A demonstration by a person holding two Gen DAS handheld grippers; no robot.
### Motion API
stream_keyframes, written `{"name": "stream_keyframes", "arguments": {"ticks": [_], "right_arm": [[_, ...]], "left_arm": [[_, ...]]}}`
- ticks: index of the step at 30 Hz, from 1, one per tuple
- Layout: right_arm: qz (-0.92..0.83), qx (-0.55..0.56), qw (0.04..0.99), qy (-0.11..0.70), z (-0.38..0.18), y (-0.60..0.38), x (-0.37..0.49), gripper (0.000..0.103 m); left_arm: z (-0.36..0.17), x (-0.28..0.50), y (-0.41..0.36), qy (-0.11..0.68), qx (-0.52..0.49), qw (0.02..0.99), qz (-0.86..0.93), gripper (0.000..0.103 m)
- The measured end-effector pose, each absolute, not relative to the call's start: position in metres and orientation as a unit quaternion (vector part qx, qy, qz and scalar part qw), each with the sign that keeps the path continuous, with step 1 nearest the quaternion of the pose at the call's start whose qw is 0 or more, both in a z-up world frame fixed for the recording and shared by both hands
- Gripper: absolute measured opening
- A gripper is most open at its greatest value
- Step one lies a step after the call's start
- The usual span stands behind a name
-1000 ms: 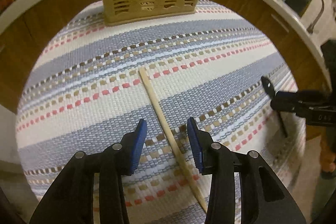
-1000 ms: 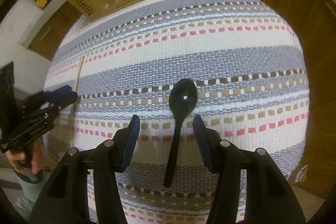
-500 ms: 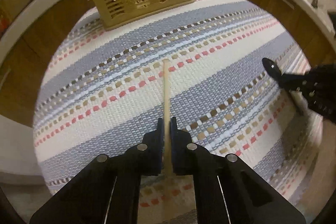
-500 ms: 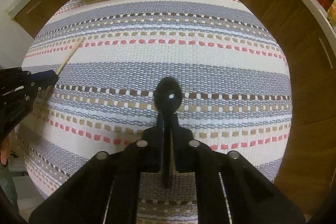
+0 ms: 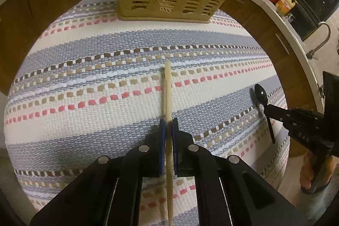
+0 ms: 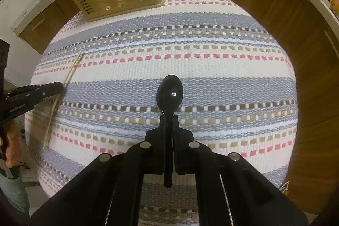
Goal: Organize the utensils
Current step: 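Close the left tool on the last chopstick while the right tool grasps the black spoon, then lift the chopstick with the left tool while the right tool lifts the black spoon over the basket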
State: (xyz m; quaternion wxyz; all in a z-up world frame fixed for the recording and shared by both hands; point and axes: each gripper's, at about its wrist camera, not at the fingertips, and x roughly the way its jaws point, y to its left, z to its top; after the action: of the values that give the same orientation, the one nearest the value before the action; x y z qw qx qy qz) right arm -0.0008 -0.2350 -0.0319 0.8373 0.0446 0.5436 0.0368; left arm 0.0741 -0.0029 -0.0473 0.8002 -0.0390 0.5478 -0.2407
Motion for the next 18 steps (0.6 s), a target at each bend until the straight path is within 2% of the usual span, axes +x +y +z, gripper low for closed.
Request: {"name": "stream_keyframes", "arguments": {"ticks": [7, 14, 16, 18], "right_arm": [[-0.005, -0.001, 0.839, 0.544, -0.040, -0.242, 0.012, 0.004], [0.008, 0.015, 0.828, 0.560, -0.041, -0.254, 0.025, 0.005], [0.014, 0.024, 0.821, 0.570, -0.041, -0.257, 0.030, 0.007], [0.027, 0.043, 0.813, 0.580, -0.040, -0.262, 0.035, 0.016]], "left_arm": [[-0.050, 0.084, -0.002, 0.537, -0.014, 0.821, -0.192, 0.004], [-0.049, 0.092, 0.004, 0.542, -0.018, 0.819, -0.186, 0.005], [-0.049, 0.096, 0.002, 0.549, -0.014, 0.813, -0.193, 0.011], [-0.047, 0.102, -0.001, 0.561, -0.020, 0.802, -0.206, 0.018]]}}
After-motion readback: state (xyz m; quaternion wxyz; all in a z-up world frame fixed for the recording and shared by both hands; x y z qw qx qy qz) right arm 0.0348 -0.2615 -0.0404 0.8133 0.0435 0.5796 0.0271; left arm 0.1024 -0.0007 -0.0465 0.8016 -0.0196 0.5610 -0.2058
